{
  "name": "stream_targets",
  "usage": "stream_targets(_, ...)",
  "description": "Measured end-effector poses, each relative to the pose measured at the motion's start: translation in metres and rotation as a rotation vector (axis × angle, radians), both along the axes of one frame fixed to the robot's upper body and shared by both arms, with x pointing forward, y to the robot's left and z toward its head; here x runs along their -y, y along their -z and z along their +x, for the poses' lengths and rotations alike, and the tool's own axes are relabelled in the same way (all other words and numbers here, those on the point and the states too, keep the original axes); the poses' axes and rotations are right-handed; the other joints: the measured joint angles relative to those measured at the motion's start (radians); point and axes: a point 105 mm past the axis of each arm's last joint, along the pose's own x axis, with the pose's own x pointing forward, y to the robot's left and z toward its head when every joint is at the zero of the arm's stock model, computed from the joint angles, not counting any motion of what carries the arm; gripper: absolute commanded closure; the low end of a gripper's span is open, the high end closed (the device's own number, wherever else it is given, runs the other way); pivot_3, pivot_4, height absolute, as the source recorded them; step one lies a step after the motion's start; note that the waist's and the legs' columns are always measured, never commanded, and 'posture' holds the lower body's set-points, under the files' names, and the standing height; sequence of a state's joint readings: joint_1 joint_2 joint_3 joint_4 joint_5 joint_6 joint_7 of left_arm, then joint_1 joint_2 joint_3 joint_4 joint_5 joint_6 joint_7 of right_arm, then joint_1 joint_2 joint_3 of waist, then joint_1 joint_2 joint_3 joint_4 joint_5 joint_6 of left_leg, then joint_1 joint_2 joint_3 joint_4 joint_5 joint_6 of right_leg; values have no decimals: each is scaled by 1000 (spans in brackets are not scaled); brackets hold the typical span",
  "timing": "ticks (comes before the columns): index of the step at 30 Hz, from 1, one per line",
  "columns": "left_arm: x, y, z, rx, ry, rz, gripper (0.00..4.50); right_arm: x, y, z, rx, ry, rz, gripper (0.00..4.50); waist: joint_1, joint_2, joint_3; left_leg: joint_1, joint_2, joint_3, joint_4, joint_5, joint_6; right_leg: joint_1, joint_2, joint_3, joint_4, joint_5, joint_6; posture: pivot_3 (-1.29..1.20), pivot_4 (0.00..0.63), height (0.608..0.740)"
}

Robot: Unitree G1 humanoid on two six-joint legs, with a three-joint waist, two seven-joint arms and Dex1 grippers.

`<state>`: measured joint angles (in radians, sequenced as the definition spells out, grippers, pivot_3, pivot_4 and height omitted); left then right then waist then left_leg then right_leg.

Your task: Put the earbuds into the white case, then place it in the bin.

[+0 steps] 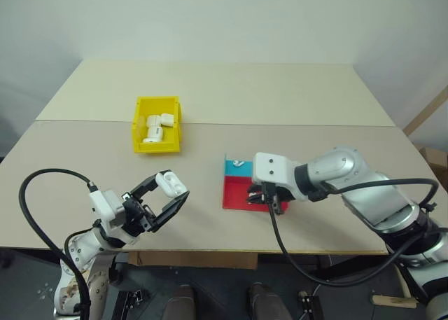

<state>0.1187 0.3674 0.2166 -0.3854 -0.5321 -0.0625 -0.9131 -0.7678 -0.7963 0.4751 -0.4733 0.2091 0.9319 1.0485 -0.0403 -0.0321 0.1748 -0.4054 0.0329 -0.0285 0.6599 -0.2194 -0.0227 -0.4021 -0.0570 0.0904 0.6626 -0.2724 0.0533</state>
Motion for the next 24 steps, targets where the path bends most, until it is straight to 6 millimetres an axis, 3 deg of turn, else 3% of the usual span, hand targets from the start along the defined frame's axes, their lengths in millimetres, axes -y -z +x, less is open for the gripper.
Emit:
stream_targets(5, -5, 7, 2, -4, -8, 44, 1686, -11, 13, -4, -36, -5, -17, 4456, -1, 0, 0, 0, 0, 0, 0, 0, 0, 0, 0, 0, 0, 0, 0, 0, 150, 740)
stream_targets(11, -6, 8, 4, -2, -20, 50, 1686, -16, 24, 12, -16, 66, -54, 4456, -2, 0, 0, 0, 0, 0, 0, 0, 0, 0, 0, 0, 0, 0, 0, 0, 150, 740)
stream_targets(24, -5, 15, 2, -25, -54, 70, 1686, -6, 46, 23, -19, 127, -158, 4456, -2, 0, 0, 0, 0, 0, -1, 0, 0, -1, 0, 0, -1, 0, 0, 0, 150, 740)
